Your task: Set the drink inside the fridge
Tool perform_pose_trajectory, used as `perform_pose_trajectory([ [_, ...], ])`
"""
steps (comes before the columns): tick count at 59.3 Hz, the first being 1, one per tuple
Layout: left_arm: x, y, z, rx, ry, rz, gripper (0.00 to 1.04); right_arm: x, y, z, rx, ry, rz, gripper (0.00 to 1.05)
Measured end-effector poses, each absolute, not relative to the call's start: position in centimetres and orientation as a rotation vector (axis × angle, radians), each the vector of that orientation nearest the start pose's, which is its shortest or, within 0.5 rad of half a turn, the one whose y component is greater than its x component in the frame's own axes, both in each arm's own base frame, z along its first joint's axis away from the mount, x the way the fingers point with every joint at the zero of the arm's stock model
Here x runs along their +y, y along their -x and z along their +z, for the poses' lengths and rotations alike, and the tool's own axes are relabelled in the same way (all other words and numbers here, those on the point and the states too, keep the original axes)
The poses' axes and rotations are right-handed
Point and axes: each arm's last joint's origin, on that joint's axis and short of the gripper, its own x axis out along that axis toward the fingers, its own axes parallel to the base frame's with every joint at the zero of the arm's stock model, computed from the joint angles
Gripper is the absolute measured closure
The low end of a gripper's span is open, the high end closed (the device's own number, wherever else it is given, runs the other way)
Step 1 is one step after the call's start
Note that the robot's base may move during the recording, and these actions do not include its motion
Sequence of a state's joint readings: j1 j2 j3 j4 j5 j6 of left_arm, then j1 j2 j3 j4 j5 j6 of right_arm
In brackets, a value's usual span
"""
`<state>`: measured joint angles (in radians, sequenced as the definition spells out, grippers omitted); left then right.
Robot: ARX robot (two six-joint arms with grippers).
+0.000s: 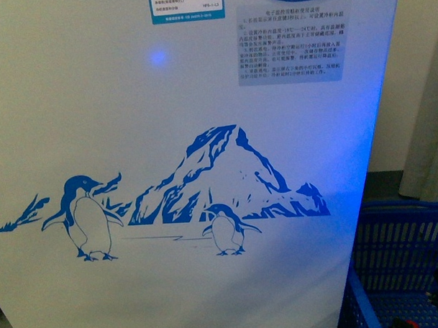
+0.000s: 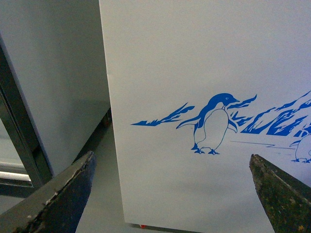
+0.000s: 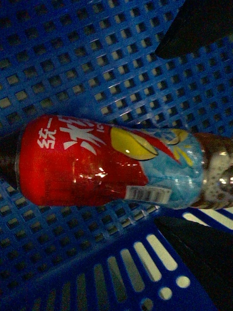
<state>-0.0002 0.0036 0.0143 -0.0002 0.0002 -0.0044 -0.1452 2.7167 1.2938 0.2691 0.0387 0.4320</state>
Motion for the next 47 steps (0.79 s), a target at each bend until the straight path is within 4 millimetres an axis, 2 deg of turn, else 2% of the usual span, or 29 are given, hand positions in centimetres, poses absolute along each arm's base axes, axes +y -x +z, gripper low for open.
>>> perform_pose_trajectory([
  [22, 0.0, -9.7, 16.8, -0.011, 0.004, 0.0, 0.08, -5.0, -40.9, -15.9, 1.148, -0.432, -0.418, 0.07],
  [37, 0.0, -9.7, 16.8, -0.01, 0.004, 0.0, 0.08, -4.2, -41.4, -18.1, 1.203, -0.396, -0.425, 0.07],
  [43, 0.0, -9.7, 16.8, -0.01, 0.004, 0.0, 0.08, -4.1, -41.6, -18.4, 1.211, -0.38, -0.428, 0.07],
  [47, 0.0, -9.7, 16.8, -0.01, 0.004, 0.0, 0.08, -4.1, -41.7, -18.4, 1.212, -0.375, -0.424, 0.14],
])
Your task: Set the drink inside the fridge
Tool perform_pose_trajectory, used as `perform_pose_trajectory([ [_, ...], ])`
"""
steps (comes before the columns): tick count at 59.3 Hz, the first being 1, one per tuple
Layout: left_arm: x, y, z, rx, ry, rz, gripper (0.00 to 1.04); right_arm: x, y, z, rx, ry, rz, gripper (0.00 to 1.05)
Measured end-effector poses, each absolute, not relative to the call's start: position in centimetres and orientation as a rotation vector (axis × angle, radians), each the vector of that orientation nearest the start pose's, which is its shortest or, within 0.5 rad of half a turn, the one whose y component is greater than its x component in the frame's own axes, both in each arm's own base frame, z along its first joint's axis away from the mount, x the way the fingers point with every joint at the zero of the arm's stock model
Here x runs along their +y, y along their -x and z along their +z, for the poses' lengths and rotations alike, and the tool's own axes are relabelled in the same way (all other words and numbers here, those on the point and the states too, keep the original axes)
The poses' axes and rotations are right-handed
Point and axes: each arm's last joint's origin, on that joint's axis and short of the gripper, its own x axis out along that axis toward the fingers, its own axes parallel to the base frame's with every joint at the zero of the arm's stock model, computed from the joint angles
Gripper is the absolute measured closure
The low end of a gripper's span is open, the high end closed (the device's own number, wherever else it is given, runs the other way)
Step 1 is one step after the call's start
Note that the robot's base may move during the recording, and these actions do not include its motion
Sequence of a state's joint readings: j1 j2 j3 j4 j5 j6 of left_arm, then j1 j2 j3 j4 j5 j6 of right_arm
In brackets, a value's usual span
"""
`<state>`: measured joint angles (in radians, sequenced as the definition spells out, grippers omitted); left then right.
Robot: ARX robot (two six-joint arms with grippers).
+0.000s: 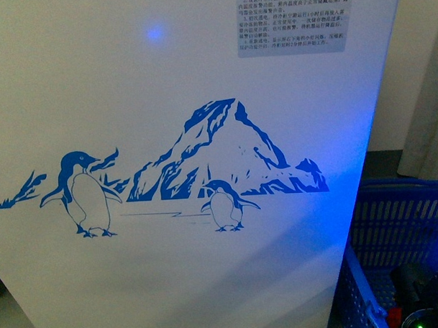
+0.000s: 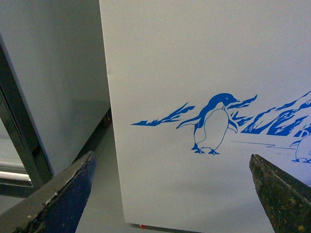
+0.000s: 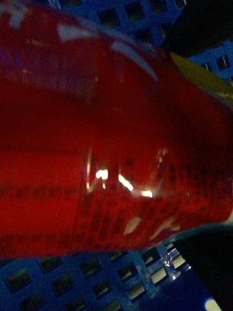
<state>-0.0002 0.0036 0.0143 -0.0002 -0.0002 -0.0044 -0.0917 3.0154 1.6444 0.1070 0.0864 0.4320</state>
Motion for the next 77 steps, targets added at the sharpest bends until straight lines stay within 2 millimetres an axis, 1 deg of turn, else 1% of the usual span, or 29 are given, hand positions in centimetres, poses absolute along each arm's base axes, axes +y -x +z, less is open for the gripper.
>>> perform_pose_trajectory([
  [5, 0.0, -9.7, 16.8, -0.011, 0.004, 0.0, 0.08, -4.1, -41.6, -18.4, 1.213, -0.369, -0.422, 0.24],
  [7, 0.0, -9.7, 16.8, -0.01, 0.004, 0.0, 0.08, -4.1, -41.6, -18.3, 1.211, -0.369, -0.423, 0.31],
  [11, 0.0, -9.7, 16.8, -0.01, 0.004, 0.0, 0.08, -4.2, -41.4, -18.1, 1.212, -0.368, -0.424, 0.38],
  [14, 0.0, -9.7, 16.8, -0.011, 0.004, 0.0, 0.08, -4.3, -41.0, -17.4, 1.208, -0.362, -0.423, 0.48],
  [18, 0.0, -9.7, 16.8, -0.01, 0.004, 0.0, 0.08, -4.5, -40.6, -16.8, 1.208, -0.356, -0.415, 0.54],
  [20, 0.0, -9.7, 16.8, -0.011, 0.004, 0.0, 0.08, -4.7, -40.3, -16.1, 1.205, -0.348, -0.412, 0.57],
  [27, 0.0, -9.7, 16.8, -0.01, 0.004, 0.0, 0.08, -5.1, -39.6, -14.1, 1.183, -0.322, -0.4, 0.63],
  [36, 0.0, -9.7, 16.8, -0.011, 0.004, 0.0, 0.08, -6.3, -39.2, -9.1, 1.105, -0.284, -0.38, 0.66],
  [37, 0.0, -9.7, 16.8, -0.01, 0.004, 0.0, 0.08, -6.7, -39.2, -7.8, 1.08, -0.277, -0.378, 0.66],
  [43, 0.0, -9.7, 16.8, -0.011, 0.004, 0.0, 0.08, -7.6, -39.2, -3.5, 0.999, -0.25, -0.366, 0.66],
  [44, 0.0, -9.7, 16.8, -0.011, 0.004, 0.0, 0.08, -7.9, -39.1, -1.9, 0.972, -0.243, -0.357, 0.66],
  [45, 0.0, -9.7, 16.8, -0.011, 0.004, 0.0, 0.08, -8.0, -39.1, -1.1, 0.957, -0.24, -0.354, 0.66],
  [46, 0.0, -9.7, 16.8, -0.01, 0.004, 0.0, 0.08, -8.2, -39.0, 0.5, 0.925, -0.235, -0.346, 0.66],
  [49, 0.0, -9.7, 16.8, -0.01, 0.004, 0.0, 0.08, -8.4, -38.7, 3.0, 0.876, -0.217, -0.331, 0.66],
  [50, 0.0, -9.7, 16.8, -0.011, 0.004, 0.0, 0.08, -8.5, -38.5, 4.7, 0.841, -0.213, -0.324, 0.66],
  [51, 0.0, -9.7, 16.8, -0.011, 0.004, 0.0, 0.08, -8.5, -38.4, 5.5, 0.826, -0.211, -0.315, 0.66],
  [52, 0.0, -9.7, 16.8, -0.01, 0.004, 0.0, 0.08, -8.5, -38.1, 7.2, 0.795, -0.208, -0.302, 0.66],
  [54, 0.0, -9.7, 16.8, -0.011, 0.004, 0.0, 0.08, -8.5, -37.7, 8.8, 0.764, -0.201, -0.287, 0.66],
  [56, 0.0, -9.7, 16.8, -0.01, 0.004, 0.0, 0.08, -8.2, -36.8, 11.9, 0.693, -0.186, -0.258, 0.66],
  [57, 0.0, -9.7, 16.8, -0.011, 0.004, 0.0, 0.08, -8.1, -36.6, 12.8, 0.673, -0.181, -0.249, 0.66],
  [59, 0.0, -9.7, 16.8, -0.011, 0.005, 0.0, 0.08, -7.6, -35.4, 15.8, 0.602, -0.169, -0.222, 0.66],
  [61, 0.0, -9.7, 16.8, -0.01, 0.004, 0.0, 0.08, -7.3, -34.8, 17.2, 0.568, -0.161, -0.21, 0.66],
  [65, 0.0, -9.7, 16.8, -0.011, 0.004, 0.0, 0.08, -5.8, -31.7, 22.4, 0.437, -0.13, -0.17, 0.66],
  [66, 0.0, -9.7, 16.8, -0.011, 0.005, 0.0, 0.08, -5.7, -31.2, 23.0, 0.421, -0.127, -0.166, 0.66],
  [70, 0.0, -9.7, 16.8, -0.011, 0.004, 0.0, 0.08, -4.3, -27.6, 27.1, 0.274, -0.095, -0.153, 0.66],
  [73, 0.0, -9.7, 16.8, -0.01, 0.004, 0.0, 0.08, -3.3, -24.8, 29.4, 0.171, -0.076, -0.162, 0.66],
  [74, 0.0, -9.7, 16.8, -0.011, 0.005, 0.0, 0.08, -3.1, -24.3, 29.7, 0.154, -0.072, -0.163, 0.66],
  [75, 0.0, -9.7, 16.8, -0.01, 0.004, 0.0, 0.08, -2.6, -22.8, 30.6, 0.103, -0.057, -0.173, 0.66],
  [77, 0.0, -9.7, 16.8, -0.011, 0.004, 0.0, 0.08, -2.2, -21.4, 31.2, 0.059, -0.052, -0.182, 0.66],
])
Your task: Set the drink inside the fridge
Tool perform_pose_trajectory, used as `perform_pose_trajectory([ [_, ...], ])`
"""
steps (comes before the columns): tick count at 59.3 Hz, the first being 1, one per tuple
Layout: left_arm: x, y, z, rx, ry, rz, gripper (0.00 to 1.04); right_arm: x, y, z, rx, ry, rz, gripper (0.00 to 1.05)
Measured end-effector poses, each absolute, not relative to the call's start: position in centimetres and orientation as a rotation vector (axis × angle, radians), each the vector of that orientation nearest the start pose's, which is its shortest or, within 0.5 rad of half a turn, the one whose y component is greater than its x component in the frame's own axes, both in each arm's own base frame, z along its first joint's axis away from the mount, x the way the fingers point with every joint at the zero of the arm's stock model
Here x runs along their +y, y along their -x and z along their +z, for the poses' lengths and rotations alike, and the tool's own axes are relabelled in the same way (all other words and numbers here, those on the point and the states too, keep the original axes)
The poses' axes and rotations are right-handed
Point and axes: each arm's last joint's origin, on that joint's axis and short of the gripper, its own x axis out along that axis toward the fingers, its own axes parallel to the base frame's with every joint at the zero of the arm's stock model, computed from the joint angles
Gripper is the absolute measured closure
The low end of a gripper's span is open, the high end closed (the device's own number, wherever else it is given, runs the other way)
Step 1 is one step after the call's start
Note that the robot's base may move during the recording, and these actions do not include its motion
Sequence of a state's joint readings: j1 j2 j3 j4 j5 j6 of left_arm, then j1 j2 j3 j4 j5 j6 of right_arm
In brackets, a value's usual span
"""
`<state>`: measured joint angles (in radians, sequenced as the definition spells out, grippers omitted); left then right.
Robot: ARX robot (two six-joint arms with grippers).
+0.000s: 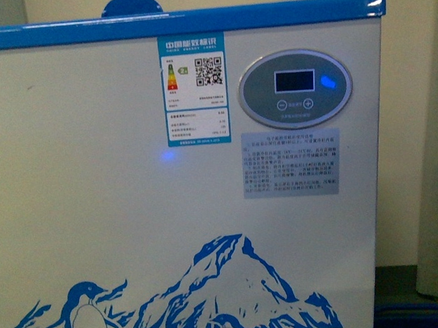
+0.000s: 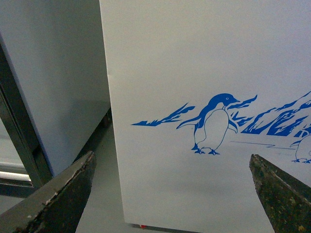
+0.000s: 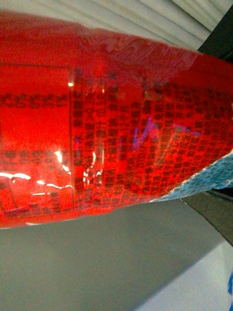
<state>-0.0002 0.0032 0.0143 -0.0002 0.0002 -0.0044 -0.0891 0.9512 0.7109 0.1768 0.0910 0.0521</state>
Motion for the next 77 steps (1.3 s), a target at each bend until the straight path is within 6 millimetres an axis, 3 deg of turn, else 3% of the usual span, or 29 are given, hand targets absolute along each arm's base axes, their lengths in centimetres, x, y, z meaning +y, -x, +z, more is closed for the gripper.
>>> perform_pose_trajectory([
  [10, 0.0, -9.7, 16.8, -0.011, 0.004, 0.0, 0.08, 0.5, -14.0, 32.5, -0.128, -0.023, -0.19, 0.67],
  [22, 0.0, -9.7, 16.8, -0.011, 0.004, 0.0, 0.08, 2.1, -10.3, 31.7, -0.235, 0.012, -0.17, 0.67],
  [29, 0.0, -9.7, 16.8, -0.011, 0.004, 0.0, 0.08, 1.9, -9.8, 31.3, -0.275, 0.021, -0.199, 0.67],
  [41, 0.0, -9.7, 16.8, -0.01, 0.004, 0.0, 0.08, 1.8, -10.3, 28.9, -0.22, 0.043, -0.246, 0.67],
  [77, 0.0, -9.7, 16.8, -0.011, 0.005, 0.0, 0.08, 1.8, -10.3, 28.8, -0.225, 0.043, -0.239, 0.67],
])
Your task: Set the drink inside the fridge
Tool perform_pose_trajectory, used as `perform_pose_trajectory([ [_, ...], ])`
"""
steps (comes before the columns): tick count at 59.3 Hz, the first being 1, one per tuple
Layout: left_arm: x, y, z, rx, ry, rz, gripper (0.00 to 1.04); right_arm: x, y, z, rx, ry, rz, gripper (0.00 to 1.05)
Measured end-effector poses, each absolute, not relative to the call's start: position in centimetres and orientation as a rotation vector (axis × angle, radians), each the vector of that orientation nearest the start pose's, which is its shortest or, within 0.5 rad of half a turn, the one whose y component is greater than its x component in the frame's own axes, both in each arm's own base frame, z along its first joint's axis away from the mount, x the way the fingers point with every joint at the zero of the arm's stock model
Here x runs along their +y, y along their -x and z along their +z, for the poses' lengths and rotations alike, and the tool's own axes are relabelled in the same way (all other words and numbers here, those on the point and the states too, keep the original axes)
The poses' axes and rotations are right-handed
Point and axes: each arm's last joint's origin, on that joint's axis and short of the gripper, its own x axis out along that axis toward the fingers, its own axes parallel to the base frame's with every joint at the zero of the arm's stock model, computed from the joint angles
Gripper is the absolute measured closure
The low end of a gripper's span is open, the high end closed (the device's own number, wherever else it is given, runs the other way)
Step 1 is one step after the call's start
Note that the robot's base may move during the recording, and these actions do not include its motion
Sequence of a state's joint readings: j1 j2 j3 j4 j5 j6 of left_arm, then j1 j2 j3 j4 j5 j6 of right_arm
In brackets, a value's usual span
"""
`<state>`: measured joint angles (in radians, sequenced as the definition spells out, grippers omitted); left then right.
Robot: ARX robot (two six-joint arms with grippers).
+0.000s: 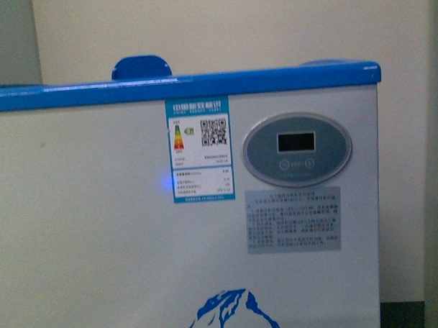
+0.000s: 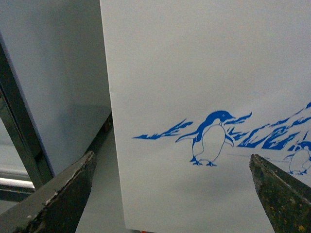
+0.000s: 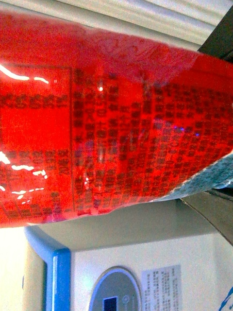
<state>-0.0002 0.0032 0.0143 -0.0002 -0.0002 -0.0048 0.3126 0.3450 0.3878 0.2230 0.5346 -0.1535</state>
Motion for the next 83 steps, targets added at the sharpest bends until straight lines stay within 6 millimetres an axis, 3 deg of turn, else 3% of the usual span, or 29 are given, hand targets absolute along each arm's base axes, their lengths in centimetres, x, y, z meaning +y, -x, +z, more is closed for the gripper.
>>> perform_pose_trajectory([
  [74, 0.0, -9.8, 16.8, 0.043, 0.056, -0.04, 0.08, 1.8, -10.3, 28.8, -0.227, 0.04, -0.236, 0.67],
  [79, 0.4, -10.4, 17.2, 0.101, 0.143, -0.063, 0.08, 1.7, -10.3, 28.8, -0.227, 0.039, -0.241, 0.67],
  [83, 1.3, -12.0, 18.6, 0.107, 0.179, -0.081, 0.08, 1.8, -10.2, 28.8, -0.228, 0.039, -0.237, 0.67],
])
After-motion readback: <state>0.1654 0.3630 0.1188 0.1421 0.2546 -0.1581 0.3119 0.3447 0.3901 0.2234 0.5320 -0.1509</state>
